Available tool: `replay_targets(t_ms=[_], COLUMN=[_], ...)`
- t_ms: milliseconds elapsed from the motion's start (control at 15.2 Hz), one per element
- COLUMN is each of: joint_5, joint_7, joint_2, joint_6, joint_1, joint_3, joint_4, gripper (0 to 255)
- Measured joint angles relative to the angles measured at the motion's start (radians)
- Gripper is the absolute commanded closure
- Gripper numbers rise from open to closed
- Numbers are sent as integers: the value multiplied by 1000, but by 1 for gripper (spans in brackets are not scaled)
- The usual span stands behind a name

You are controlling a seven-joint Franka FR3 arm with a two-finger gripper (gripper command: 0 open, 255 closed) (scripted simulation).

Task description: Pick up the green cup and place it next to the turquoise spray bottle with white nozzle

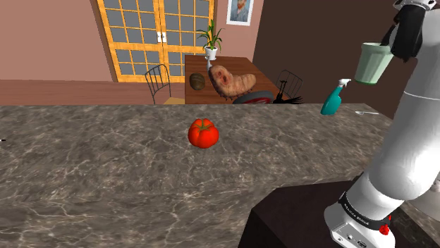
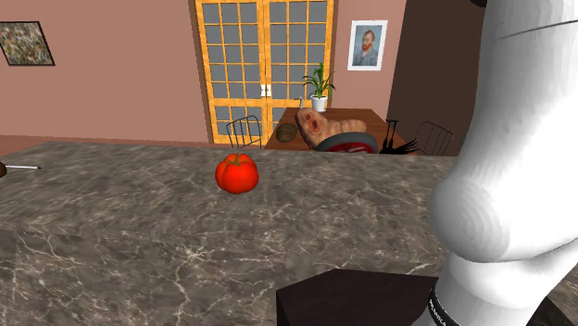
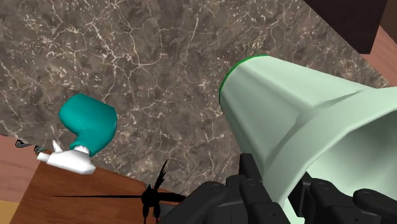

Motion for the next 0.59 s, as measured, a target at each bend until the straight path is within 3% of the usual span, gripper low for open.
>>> replay_targets(t_ms=[132,198,330,594], joint_5=[103,112,107,72], joint_7=[-71,-87,-104,-114], joint_2=[118,131,134,108], joint_6=[-70,-72,-49,20], joint_1=[-203,-227,-224,-156], joint_3=[64,71,68,44], joint_4=[124,128,99,5], gripper=[255,255,255,255])
